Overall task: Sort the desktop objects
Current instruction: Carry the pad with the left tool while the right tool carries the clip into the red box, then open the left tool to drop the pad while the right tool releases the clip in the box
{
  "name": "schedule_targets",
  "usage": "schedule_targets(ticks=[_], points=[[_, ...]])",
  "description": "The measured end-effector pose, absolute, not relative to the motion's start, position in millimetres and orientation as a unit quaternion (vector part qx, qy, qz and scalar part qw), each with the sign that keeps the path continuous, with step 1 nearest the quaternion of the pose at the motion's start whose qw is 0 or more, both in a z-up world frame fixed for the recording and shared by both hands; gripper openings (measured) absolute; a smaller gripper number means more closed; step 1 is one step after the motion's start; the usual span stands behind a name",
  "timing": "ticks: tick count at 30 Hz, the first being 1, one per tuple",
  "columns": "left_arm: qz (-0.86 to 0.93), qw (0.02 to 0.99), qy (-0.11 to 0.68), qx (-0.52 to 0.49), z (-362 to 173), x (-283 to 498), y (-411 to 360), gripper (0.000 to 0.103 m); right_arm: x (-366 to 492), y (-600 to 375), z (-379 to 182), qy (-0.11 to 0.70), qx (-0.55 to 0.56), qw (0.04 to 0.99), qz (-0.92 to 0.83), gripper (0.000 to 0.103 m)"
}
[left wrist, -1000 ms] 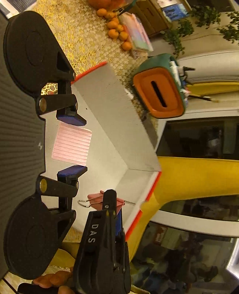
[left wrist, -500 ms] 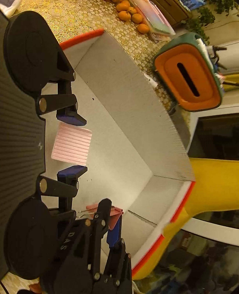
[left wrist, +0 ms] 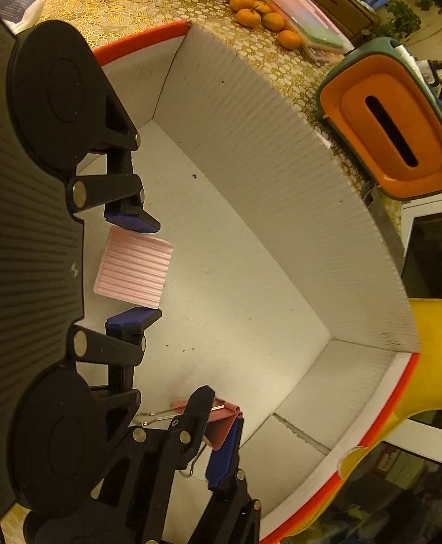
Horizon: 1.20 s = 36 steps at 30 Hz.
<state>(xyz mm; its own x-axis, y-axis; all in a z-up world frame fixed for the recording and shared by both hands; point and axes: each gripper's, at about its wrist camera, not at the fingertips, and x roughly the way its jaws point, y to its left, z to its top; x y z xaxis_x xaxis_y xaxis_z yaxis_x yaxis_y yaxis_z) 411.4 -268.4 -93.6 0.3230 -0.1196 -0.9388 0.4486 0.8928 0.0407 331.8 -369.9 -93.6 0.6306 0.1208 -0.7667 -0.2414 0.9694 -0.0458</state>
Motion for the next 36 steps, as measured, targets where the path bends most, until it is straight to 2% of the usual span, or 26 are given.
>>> schedule_targets(ticks=[2, 10, 13, 29, 33, 36], points=[[-0.181, 0.797, 0.556, 0.153, -94.8, 411.0, -269.1, 0.047, 332.8, -369.5, -93.9, 0.419, -0.074, 0.899, 0.103, 0.023], [-0.186, 0.809, 0.542, 0.136, -89.5, 404.7, -260.0, 0.047, 331.6, -373.1, -91.5, 0.417, -0.070, 0.901, 0.101, 0.038], [-0.186, 0.818, 0.531, 0.120, -83.3, 398.3, -253.5, 0.047, 328.0, -376.7, -85.4, 0.412, -0.065, 0.904, 0.100, 0.040], [-0.194, 0.885, 0.419, 0.056, -22.2, 327.9, -231.5, 0.047, 278.6, -372.3, -47.9, 0.372, -0.062, 0.917, 0.126, 0.052], [-0.191, 0.899, 0.391, 0.042, -9.5, 308.4, -219.8, 0.061, 265.8, -372.1, -38.0, 0.359, -0.064, 0.923, 0.126, 0.058], [-0.190, 0.908, 0.372, 0.035, -0.3, 295.3, -209.8, 0.061, 253.4, -370.1, -31.1, 0.347, -0.063, 0.927, 0.129, 0.063]])
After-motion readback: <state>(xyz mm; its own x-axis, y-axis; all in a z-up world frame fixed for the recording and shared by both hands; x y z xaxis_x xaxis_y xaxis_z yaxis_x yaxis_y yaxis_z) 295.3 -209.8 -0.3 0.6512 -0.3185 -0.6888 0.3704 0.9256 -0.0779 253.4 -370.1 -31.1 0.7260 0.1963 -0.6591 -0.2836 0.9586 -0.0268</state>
